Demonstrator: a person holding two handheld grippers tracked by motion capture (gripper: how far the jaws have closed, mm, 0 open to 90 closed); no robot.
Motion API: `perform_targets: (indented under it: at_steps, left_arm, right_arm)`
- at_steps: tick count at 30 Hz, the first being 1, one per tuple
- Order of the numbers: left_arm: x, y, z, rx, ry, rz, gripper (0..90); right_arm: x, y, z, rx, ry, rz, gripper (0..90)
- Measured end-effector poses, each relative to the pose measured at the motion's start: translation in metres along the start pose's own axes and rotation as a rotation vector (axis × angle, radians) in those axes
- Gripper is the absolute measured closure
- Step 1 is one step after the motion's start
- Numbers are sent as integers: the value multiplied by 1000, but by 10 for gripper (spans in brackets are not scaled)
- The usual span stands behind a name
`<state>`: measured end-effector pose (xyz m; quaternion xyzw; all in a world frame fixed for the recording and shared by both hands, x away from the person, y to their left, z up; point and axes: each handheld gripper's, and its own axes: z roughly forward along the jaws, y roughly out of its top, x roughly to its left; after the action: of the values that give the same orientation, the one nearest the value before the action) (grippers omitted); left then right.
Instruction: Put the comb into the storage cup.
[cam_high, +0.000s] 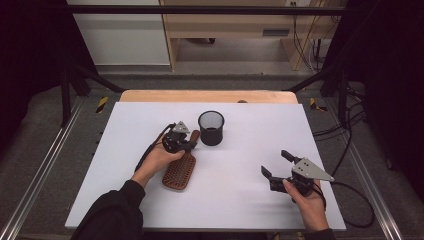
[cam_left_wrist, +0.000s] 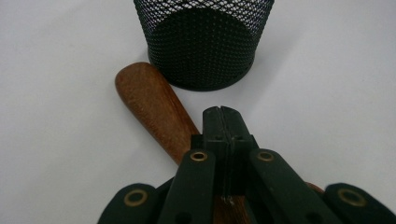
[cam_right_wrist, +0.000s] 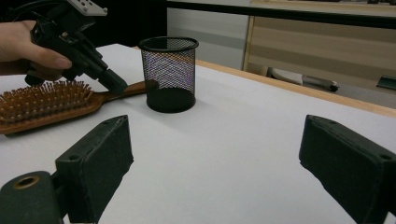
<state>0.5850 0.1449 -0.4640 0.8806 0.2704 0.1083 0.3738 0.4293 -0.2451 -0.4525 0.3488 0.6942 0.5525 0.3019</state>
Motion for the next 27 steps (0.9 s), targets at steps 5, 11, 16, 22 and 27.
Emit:
perform_targets:
  at_steps: [5,11,16,22,27]
  left_arm:
    - [-1,-2,0,39,18,14,900]
    - [1,-6,-7,48,38,15,900]
    - [8,-13,-13,57,49,-6,900]
    - [12,-23,-23,53,63,-19,900]
    - [16,-29,-34,57,80,-26,900]
  right_arm:
    - [0,0,0,1,1,2,96]
    - [-1,0,-1,-5,1,14,95]
    - [0,0,-1,0,1,13,95]
    - [-1,0,-1,0,0,14,95]
    - [0,0,-1,4,-2,13,95]
